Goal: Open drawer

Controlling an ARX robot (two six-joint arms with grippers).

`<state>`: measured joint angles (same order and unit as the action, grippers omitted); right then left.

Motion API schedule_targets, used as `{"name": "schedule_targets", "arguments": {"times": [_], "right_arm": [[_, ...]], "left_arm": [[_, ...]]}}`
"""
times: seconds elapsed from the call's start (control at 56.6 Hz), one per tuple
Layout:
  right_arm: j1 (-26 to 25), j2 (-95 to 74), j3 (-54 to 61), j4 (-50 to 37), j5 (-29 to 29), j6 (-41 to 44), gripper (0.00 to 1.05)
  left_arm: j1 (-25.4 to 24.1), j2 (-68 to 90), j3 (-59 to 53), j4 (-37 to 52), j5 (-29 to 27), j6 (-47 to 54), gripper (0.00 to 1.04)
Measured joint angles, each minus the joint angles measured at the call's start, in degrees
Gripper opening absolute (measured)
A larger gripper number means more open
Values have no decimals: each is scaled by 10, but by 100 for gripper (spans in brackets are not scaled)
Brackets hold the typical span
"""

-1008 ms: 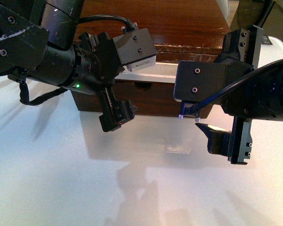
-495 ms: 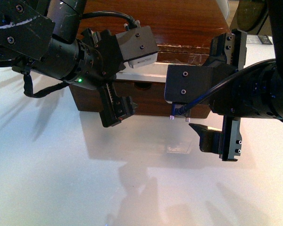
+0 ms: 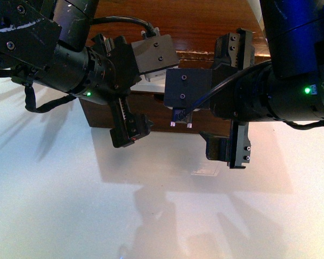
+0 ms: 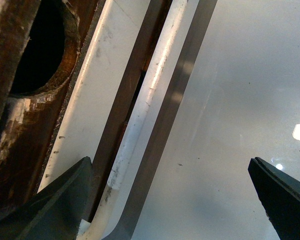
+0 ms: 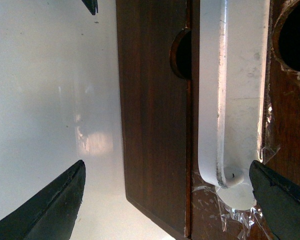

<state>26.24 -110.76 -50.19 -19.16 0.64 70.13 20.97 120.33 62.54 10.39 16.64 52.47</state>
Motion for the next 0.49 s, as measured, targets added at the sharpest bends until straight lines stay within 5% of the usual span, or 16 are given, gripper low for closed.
{"name": "schedule_targets", "arguments": {"times": [0.495], "right_arm": [[9, -31, -13, -10, -7, 3, 96]], "left_arm": [[0, 0, 0, -3, -2, 0, 96]]}}
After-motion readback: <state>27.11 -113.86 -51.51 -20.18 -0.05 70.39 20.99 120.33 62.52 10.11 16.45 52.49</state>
